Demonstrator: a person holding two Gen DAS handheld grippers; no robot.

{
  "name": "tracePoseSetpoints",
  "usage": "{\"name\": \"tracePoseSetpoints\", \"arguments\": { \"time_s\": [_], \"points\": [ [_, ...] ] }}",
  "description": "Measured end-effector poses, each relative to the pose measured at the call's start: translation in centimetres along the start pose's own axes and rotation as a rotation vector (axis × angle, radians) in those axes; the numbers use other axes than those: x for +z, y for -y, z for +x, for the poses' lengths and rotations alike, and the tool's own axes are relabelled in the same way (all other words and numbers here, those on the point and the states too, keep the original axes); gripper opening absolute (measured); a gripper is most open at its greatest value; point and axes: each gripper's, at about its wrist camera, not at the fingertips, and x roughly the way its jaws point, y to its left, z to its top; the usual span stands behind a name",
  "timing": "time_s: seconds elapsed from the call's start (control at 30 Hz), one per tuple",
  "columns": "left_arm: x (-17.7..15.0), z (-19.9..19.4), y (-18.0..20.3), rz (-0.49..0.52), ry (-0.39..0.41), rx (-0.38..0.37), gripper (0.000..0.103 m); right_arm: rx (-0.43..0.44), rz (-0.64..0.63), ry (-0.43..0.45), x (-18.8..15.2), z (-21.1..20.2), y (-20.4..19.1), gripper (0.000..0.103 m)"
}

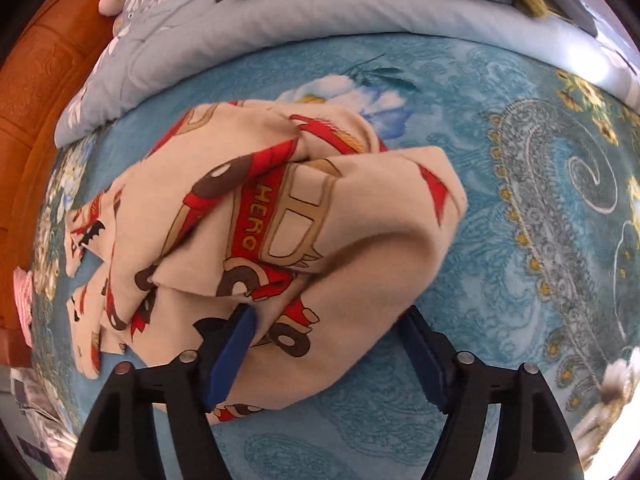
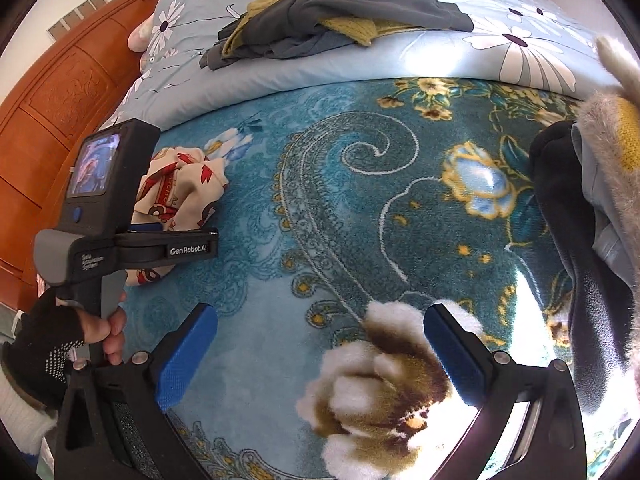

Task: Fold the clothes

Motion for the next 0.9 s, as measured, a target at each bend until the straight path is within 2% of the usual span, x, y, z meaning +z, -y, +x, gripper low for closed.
{"name": "tracePoseSetpoints", "arguments": {
  "time_s": [0.03,0.07,0.1,0.17,0.27,0.4,0.47,0.6,0.63,0.67,0.77,0.87,0.9],
  "points": [
    [0.0,-0.1,-0.3,-0.011,0.005,-0.005,0.066,-0.002,0.004,-0.009,0.0,0.2,-0.1,0.103],
    [0.0,-0.2,-0.6,-0.021,0.009,0.0,0.049,-0.004,0.008,-0.018,0.1,0.4,-0.2,0.103],
    [0.0,-0.3,-1.0,-0.04,0.008,0.01,0.041,-0.005,0.013,-0.027,0.1,0.6,-0.2,0.103],
    [0.1,-0.8,-2.2,-0.1,0.021,-0.031,0.024,-0.002,0.018,-0.029,0.4,0.6,-0.3,0.103],
    [0.0,-2.3,-3.8,-0.174,0.069,-0.122,0.012,0.0,0.01,-0.002,0.8,-0.1,-0.5,0.103],
    [0.1,-6.2,-4.5,-0.16,0.188,-0.256,0.011,-0.008,0.011,-0.001,0.8,-0.1,-0.6,0.103],
    [0.3,-9.6,-5.0,-0.121,0.277,-0.367,0.008,-0.011,0.024,-0.015,0.8,0.4,-0.7,0.103],
    [2.4,-16.1,-6.8,-0.094,0.442,-0.521,0.006,0.002,0.047,-0.031,1.0,0.7,-0.9,0.103],
    [3.0,-17.9,-7.1,-0.089,0.485,-0.581,0.001,0.005,0.049,-0.029,1.1,0.7,-1.0,0.103],
    [3.7,-19.7,-7.4,-0.083,0.527,-0.642,0.001,0.008,0.051,-0.023,1.2,0.5,-1.0,0.103],
    [4.9,-23.3,-7.0,-0.014,0.622,-0.627,0.001,0.004,0.058,-0.004,1.5,-0.1,-1.0,0.103],
    [5.8,-23.7,-5.6,0.024,0.595,-0.553,0.001,-0.009,0.066,0.018,1.8,-1.0,-0.8,0.103],
    [5.4,-22.6,-5.6,0.01,0.569,-0.537,0.001,-0.014,0.068,0.024,1.9,-1.3,-0.7,0.103]
  ]
}}
